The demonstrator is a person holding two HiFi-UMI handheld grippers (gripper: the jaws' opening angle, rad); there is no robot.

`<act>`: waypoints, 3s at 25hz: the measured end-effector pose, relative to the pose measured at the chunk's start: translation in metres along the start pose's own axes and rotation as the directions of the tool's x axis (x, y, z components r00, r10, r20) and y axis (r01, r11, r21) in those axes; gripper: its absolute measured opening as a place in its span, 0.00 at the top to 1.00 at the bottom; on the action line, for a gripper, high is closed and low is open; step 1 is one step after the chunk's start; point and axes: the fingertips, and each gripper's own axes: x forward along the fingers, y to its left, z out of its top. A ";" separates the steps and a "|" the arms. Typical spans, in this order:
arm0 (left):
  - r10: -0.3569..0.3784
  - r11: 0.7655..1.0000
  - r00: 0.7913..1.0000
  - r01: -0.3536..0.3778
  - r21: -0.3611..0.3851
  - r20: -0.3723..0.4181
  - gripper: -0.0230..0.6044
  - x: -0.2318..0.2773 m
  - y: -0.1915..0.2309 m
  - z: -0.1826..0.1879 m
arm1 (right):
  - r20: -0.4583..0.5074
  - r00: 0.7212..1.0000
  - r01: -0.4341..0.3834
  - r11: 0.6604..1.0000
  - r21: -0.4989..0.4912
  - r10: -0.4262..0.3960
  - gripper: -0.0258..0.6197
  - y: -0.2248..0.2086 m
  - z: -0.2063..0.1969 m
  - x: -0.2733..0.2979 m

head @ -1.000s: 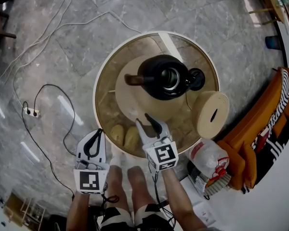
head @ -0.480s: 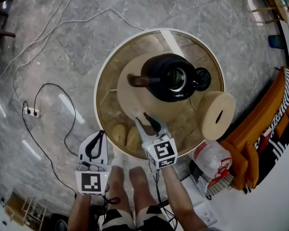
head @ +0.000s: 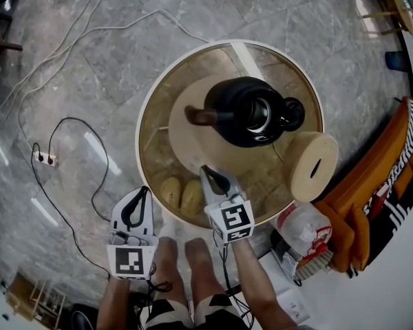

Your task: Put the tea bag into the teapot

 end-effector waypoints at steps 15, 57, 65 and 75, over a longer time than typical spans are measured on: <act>-0.016 0.999 0.999 0.014 0.038 0.042 0.93 -0.010 -0.013 0.038 | 0.058 0.998 0.022 1.000 -0.011 -0.022 0.95 0.002 0.037 -0.033; -0.089 0.966 0.950 0.009 0.257 0.300 0.93 -0.079 -0.082 0.258 | 0.395 0.908 0.160 0.987 -0.027 -0.137 0.96 -0.024 0.273 -0.190; -0.091 0.969 0.949 0.014 0.247 0.303 0.93 -0.055 -0.075 0.268 | 0.385 0.911 0.174 0.984 -0.028 -0.150 0.96 -0.041 0.283 -0.167; -0.060 0.987 0.969 0.021 0.162 0.240 0.93 -0.025 -0.059 0.248 | 0.332 0.929 0.175 0.984 -0.009 -0.162 0.95 -0.062 0.258 -0.132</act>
